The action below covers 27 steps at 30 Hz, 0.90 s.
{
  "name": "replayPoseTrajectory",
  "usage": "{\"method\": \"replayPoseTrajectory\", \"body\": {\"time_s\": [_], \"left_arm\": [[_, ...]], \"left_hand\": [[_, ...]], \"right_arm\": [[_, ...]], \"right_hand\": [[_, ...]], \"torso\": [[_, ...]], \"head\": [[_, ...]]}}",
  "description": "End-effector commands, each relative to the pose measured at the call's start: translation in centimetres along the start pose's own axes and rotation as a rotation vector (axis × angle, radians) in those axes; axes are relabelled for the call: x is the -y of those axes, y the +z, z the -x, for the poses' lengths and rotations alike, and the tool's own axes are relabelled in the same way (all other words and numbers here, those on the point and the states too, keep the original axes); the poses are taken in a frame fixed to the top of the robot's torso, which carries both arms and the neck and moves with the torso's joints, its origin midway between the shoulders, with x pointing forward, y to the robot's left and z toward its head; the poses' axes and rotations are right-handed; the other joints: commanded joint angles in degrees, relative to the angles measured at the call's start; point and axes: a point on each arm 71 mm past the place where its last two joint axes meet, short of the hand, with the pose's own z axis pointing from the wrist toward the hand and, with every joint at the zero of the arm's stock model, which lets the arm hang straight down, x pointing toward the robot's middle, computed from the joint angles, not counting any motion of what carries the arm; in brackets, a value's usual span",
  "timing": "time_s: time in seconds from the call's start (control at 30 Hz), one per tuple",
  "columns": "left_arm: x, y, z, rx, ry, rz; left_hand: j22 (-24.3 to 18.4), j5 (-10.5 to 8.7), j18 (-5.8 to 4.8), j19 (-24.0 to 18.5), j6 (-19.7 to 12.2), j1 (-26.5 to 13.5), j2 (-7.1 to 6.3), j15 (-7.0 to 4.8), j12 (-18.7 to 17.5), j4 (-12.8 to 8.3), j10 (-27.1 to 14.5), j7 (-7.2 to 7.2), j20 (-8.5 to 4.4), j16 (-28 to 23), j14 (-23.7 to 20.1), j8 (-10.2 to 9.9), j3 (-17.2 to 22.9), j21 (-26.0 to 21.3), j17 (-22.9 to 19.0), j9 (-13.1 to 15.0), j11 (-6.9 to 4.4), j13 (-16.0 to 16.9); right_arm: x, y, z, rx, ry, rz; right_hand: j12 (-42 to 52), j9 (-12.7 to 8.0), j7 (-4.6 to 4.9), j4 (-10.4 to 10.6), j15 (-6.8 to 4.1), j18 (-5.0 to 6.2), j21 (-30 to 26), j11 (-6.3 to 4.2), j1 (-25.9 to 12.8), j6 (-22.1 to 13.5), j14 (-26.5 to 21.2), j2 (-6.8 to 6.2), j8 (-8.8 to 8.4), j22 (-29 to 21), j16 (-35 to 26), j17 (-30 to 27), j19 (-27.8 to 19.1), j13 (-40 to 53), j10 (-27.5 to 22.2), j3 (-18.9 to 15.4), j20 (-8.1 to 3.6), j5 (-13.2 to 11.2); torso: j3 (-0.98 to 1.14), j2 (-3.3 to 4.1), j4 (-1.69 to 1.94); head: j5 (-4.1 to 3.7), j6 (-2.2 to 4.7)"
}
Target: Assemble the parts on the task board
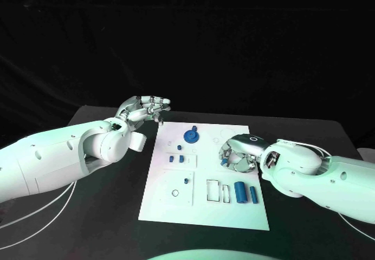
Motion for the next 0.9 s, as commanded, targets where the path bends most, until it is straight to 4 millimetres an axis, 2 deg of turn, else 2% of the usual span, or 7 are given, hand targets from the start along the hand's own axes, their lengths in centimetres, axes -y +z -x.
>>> {"method": "replayPoseTrajectory", "body": {"time_s": [0.03, 0.23, 0.4, 0.43, 0.7, 0.9], "left_arm": [[0.1, 0.0, -0.2, -0.018, -0.010, -0.002], [0.1, 0.0, -0.2, -0.018, -0.010, -0.001], [0.1, 0.0, -0.2, -0.018, -0.010, 0.000], [0.1, 0.0, -0.2, -0.018, -0.010, 0.000], [0.1, 0.0, -0.1, -0.015, -0.009, 0.001], [0.1, 0.1, 0.0, -0.010, -0.007, 0.000]], "left_hand": [[-0.09, 0.13, 0.81, -0.02, -0.42, -0.18, 0.23, 0.03, 0.22, 0.00, -0.45, -0.04, 0.18, 0.04, -0.34, -0.31, -0.23, -0.34, -0.09, -0.07, 0.05, 0.07], [-0.10, 0.13, 0.81, -0.01, -0.44, -0.23, 0.27, 0.05, 0.25, 0.05, -0.49, -0.03, 0.20, 0.06, -0.34, -0.31, -0.24, -0.36, -0.10, -0.07, 0.07, 0.08], [-0.10, 0.13, 0.81, -0.01, -0.44, -0.23, 0.27, 0.05, 0.25, 0.05, -0.49, -0.03, 0.20, 0.06, -0.34, -0.31, -0.24, -0.36, -0.10, -0.07, 0.07, 0.08], [-0.11, 0.13, 0.81, 0.00, -0.46, -0.24, 0.33, 0.06, 0.29, 0.08, -0.53, -0.03, 0.22, 0.08, -0.34, -0.31, -0.23, -0.37, -0.11, -0.07, 0.08, 0.10], [-0.12, 0.14, 0.81, 0.01, -0.47, -0.20, 0.41, 0.06, 0.34, 0.08, -0.58, -0.03, 0.23, 0.10, -0.34, -0.30, -0.19, -0.39, -0.11, -0.07, 0.07, 0.12], [-0.16, 0.05, 0.81, 0.03, -0.51, -0.36, 0.47, 0.10, 0.46, 0.23, -0.71, 0.00, 0.28, 0.16, -0.35, -0.28, -0.27, -0.45, -0.14, -0.07, 0.11, 0.17]], "right_arm": [[-0.1, 0.1, -0.5, -0.019, -0.002, 0.004], [0.1, 0.3, -0.4, 0.021, 0.002, -0.013], [0.1, 0.4, -0.2, 0.061, -0.006, -0.019], [0.0, 0.3, -0.1, 0.070, -0.005, -0.016], [-0.7, -0.7, 0.7, 0.144, 0.042, 0.009], [-2.4, -2.0, 2.6, 0.213, 0.104, 0.057]], "right_hand": [[0.45, 0.10, -0.03, 0.11, -0.49, 0.08, 0.35, -0.25, -0.10, 0.83, 3.59, 0.79, 0.47, 2.47, 0.25, 3.49, 0.59, -0.03, 1.14, 1.07, -0.07, -1.20], [0.60, 0.23, -0.18, 0.62, -0.64, 0.08, 0.30, -0.46, -0.51, 1.70, 3.60, 1.37, 0.84, 2.53, 0.26, 3.46, 0.61, 0.01, 1.97, 2.16, -0.24, -1.95], [0.85, 0.41, -0.42, 0.10, -0.93, 0.05, 0.49, -0.75, 0.22, 2.28, 3.63, 1.82, 1.19, 2.71, 0.33, 3.58, 0.71, 0.15, 2.70, 3.49, -0.45, -2.49], [1.54, 0.75, -0.78, -0.81, -1.29, -0.06, 1.14, -1.17, 1.42, 3.21, 3.68, 2.68, 1.82, 3.11, 0.41, 3.76, 0.97, 0.49, 4.14, 4.84, -0.68, -3.13], [1.93, 1.38, -1.15, -1.04, -1.58, -0.20, 1.75, -1.61, 0.73, 4.05, 3.75, 2.34, 2.67, 3.55, 0.53, 3.98, 1.24, 0.88, 5.24, 5.49, -1.04, -2.67], [1.90, 1.70, -1.14, -1.58, -1.70, -0.34, 2.44, -1.71, 0.76, 4.12, 3.82, 1.87, 2.96, 3.97, 0.67, 4.28, 1.51, 1.01, 5.44, 5.83, -1.20, -2.36]], "torso": [[0.02, -0.04, -0.03], [0.03, -0.06, -0.08], [0.00, -0.09, -0.02], [0.00, -0.10, 0.00], [0.01, -0.19, -0.04], [0.04, -0.12, -0.04]], "head": [[0.04, -0.12], [0.06, -0.23], [0.04, -0.38], [0.06, -0.40], [0.27, -0.42], [0.71, -0.51]]}}
